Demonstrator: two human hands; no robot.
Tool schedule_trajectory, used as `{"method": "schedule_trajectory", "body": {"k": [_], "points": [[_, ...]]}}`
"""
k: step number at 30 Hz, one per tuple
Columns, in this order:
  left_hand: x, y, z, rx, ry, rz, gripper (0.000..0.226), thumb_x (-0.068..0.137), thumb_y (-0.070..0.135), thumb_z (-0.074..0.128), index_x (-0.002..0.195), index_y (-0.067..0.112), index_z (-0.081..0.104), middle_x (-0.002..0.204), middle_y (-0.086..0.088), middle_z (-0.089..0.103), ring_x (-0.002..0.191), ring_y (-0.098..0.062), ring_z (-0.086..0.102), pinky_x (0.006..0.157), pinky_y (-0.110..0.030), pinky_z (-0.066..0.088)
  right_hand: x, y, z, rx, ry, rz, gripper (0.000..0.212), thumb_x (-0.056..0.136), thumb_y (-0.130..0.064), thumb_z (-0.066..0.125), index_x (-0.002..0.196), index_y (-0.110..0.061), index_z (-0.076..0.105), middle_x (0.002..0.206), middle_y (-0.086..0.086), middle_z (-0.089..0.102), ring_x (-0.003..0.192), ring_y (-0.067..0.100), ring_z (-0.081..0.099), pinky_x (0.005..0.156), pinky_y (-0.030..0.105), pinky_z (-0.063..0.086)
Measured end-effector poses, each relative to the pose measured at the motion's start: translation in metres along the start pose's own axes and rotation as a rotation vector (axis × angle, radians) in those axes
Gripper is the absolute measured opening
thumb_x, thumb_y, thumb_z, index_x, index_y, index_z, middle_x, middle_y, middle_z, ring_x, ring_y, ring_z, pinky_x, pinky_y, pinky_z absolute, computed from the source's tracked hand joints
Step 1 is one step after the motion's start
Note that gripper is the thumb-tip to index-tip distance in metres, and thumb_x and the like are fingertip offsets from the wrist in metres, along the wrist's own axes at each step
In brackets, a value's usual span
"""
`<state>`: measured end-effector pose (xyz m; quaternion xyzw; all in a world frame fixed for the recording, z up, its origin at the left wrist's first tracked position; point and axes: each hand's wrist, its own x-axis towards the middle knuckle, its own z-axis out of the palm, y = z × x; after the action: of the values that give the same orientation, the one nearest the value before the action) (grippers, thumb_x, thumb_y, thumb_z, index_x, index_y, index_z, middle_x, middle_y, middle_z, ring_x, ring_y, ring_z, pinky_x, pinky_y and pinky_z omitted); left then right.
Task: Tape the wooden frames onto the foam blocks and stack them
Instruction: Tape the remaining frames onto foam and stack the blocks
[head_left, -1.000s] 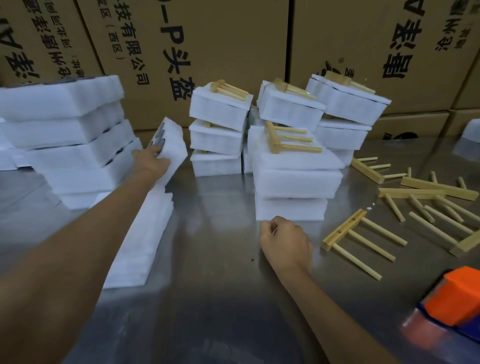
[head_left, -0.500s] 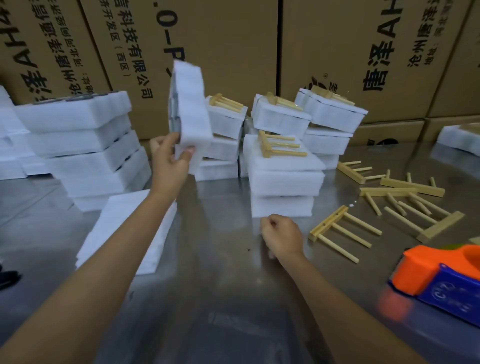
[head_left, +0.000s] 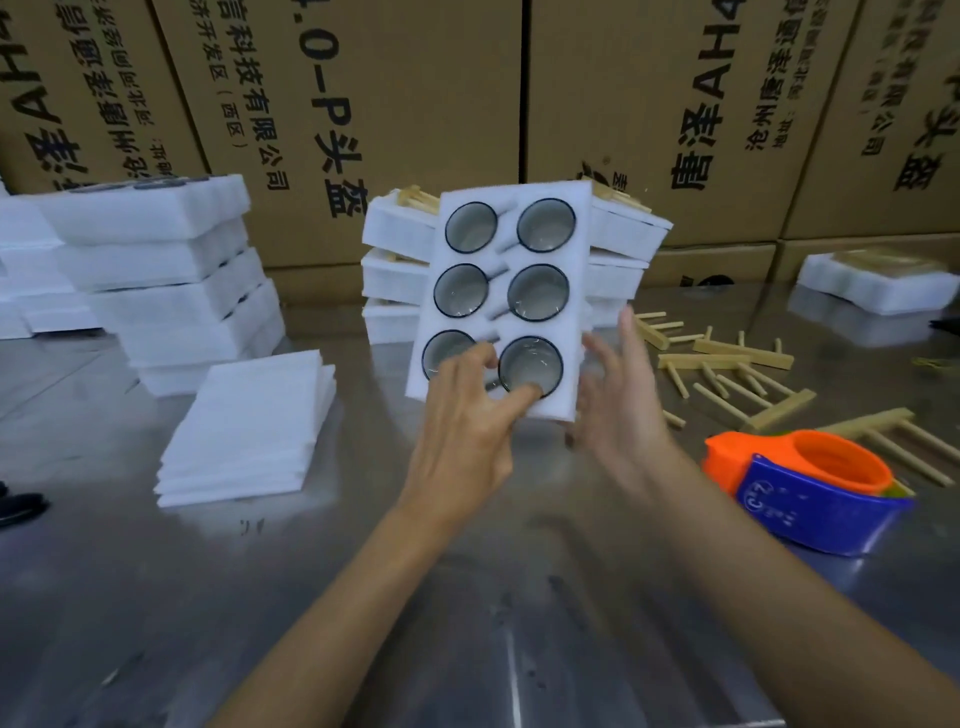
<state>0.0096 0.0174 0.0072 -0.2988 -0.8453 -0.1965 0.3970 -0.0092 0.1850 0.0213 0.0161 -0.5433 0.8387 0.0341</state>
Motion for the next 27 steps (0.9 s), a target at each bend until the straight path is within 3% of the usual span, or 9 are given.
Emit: {"method": "schedule_trajectory", "body": {"k": [3,7,10,14,17,21,23,25,27], "points": [[-0.011,0.025,-0.003,0.019,-0.084,0.150,0.035,0.075,0.000,0.077,0.107,0.014,0.073,0.116,-0.021,0.056,0.096,-0.037,0.055,0.078,-0.041,0.051,-0.008,-0.035,0.005,-0.184,0.166,-0.120,0.045,0.079,-0.041,0.076,0.120,-0.026,0.063,0.110,0.007,0.074,0.094,0.027,0.073,0.079,0.048,0.060],[-0.016,0.034,-0.020,-0.300,-0.069,0.079,0.037,0.095,0.042,0.060,0.123,0.018,0.065,0.111,-0.002,0.053,0.102,-0.018,0.052,0.090,-0.030,0.043,-0.027,-0.030,-0.011,-0.284,0.188,-0.032,0.022,0.083,-0.021,0.067,0.105,-0.016,0.072,0.097,0.014,0.075,0.081,0.030,0.073,0.065,0.038,0.058],[-0.013,0.019,-0.022,-0.265,0.053,-0.117,0.034,0.093,0.032,0.058,0.125,0.023,0.060,0.119,0.005,0.050,0.110,-0.008,0.044,0.099,-0.021,0.033,-0.041,-0.011,-0.014,-0.204,0.177,0.160,0.029,0.081,-0.020,0.068,0.108,-0.009,0.071,0.101,0.020,0.074,0.081,0.032,0.073,0.069,0.043,0.061],[-0.020,-0.011,-0.016,-0.601,-0.135,-0.630,0.057,0.090,0.026,0.066,0.139,0.039,0.042,0.129,0.021,0.037,0.122,0.004,0.036,0.103,-0.016,0.033,-0.055,0.019,-0.017,-0.161,0.161,0.294,0.028,0.082,-0.015,0.063,0.109,-0.007,0.069,0.097,0.015,0.074,0.079,0.031,0.068,0.072,0.040,0.057],[-0.032,-0.026,-0.007,-0.828,-0.249,-0.903,0.067,0.091,0.028,0.068,0.147,0.040,0.033,0.121,0.036,0.054,0.112,0.006,0.055,0.092,-0.018,0.046,-0.056,0.033,-0.016,-0.324,0.131,0.364,0.019,0.080,-0.019,0.064,0.097,-0.011,0.068,0.085,0.014,0.072,0.073,0.029,0.066,0.068,0.035,0.053],[-0.043,-0.029,0.007,-0.816,-0.322,-1.073,0.074,0.092,0.035,0.064,0.154,0.040,0.024,0.128,0.023,0.054,0.112,-0.003,0.055,0.092,-0.024,0.043,-0.042,0.045,-0.012,-0.593,0.163,0.313,0.011,0.083,-0.022,0.059,0.083,-0.019,0.069,0.077,0.001,0.074,0.067,0.018,0.069,0.055,0.023,0.050],[-0.042,-0.028,0.013,-0.822,-0.318,-1.090,0.075,0.092,0.034,0.063,0.155,0.038,0.023,0.131,0.018,0.049,0.118,-0.006,0.050,0.095,-0.025,0.039,-0.030,0.047,-0.014,-0.697,0.174,0.221,0.018,0.086,-0.017,0.054,0.093,-0.016,0.070,0.092,0.004,0.074,0.084,0.020,0.069,0.064,0.026,0.052],[-0.038,-0.030,0.016,-0.823,-0.343,-1.104,0.075,0.093,0.034,0.061,0.156,0.038,0.021,0.130,0.017,0.046,0.118,-0.008,0.047,0.094,-0.026,0.037,-0.025,0.049,-0.019,-0.683,0.183,0.229,0.019,0.081,-0.023,0.058,0.094,-0.013,0.068,0.098,0.007,0.071,0.091,0.026,0.065,0.076,0.033,0.050],[-0.034,-0.034,0.016,-0.800,-0.372,-1.101,0.074,0.092,0.034,0.059,0.155,0.039,0.020,0.129,0.017,0.044,0.117,-0.007,0.044,0.094,-0.026,0.035,-0.024,0.051,-0.024,-0.528,0.221,0.289,0.023,0.068,-0.034,0.062,0.079,-0.014,0.063,0.084,0.006,0.068,0.075,0.024,0.062,0.072,0.035,0.047]]}}
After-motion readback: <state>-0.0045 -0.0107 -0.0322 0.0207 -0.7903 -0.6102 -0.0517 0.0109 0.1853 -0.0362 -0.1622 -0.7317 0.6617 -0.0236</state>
